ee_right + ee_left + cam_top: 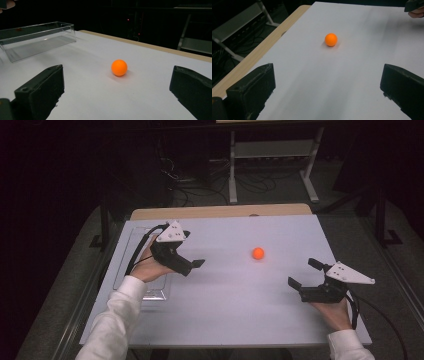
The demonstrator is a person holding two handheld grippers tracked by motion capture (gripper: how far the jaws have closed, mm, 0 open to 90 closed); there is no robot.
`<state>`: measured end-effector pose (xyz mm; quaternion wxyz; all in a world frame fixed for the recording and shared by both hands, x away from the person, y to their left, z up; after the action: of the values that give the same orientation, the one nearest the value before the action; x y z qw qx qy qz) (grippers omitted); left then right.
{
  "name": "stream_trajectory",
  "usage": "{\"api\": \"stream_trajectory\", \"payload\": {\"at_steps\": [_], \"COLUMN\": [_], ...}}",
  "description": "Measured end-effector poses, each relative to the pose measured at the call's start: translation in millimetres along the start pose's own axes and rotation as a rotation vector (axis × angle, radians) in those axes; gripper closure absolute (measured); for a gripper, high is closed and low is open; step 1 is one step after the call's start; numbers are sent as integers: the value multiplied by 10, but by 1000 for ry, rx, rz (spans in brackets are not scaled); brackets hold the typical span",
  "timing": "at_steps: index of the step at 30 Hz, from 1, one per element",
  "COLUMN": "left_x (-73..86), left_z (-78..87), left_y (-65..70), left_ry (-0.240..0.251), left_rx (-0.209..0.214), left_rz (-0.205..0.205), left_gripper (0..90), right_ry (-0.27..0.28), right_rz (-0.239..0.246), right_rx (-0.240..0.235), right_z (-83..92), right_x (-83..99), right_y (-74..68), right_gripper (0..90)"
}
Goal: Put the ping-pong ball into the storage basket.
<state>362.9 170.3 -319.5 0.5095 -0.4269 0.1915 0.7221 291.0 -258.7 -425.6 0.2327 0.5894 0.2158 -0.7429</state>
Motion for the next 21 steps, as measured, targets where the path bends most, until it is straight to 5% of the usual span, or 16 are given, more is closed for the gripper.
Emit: {"api": "stream_trajectory", "payload": {"at_steps": [21], "left_x": [-282], "left_z": [-336], "left_y": [-59], "left_ry": [-73], "left_rx": [78], "left_rz": [-49], "left_gripper": [0], "right_ry": [-4], "right_rz": [8], "right_rx": [-2], "right_z": [-5], "right_x": [4], "right_y": [-5], "right_gripper": [0]}}
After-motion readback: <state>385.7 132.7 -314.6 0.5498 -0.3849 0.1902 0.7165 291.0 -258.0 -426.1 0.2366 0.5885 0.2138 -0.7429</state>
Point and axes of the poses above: each handheld gripper's, and its own axes: z roughly backward along the jaws, x roughly out of its underside, y roughly to its right, the point moved 1 cm from there along -z, roughly forward along the jaws, and after that the axes turned 2 degrees about x, right-handed, at the moved point
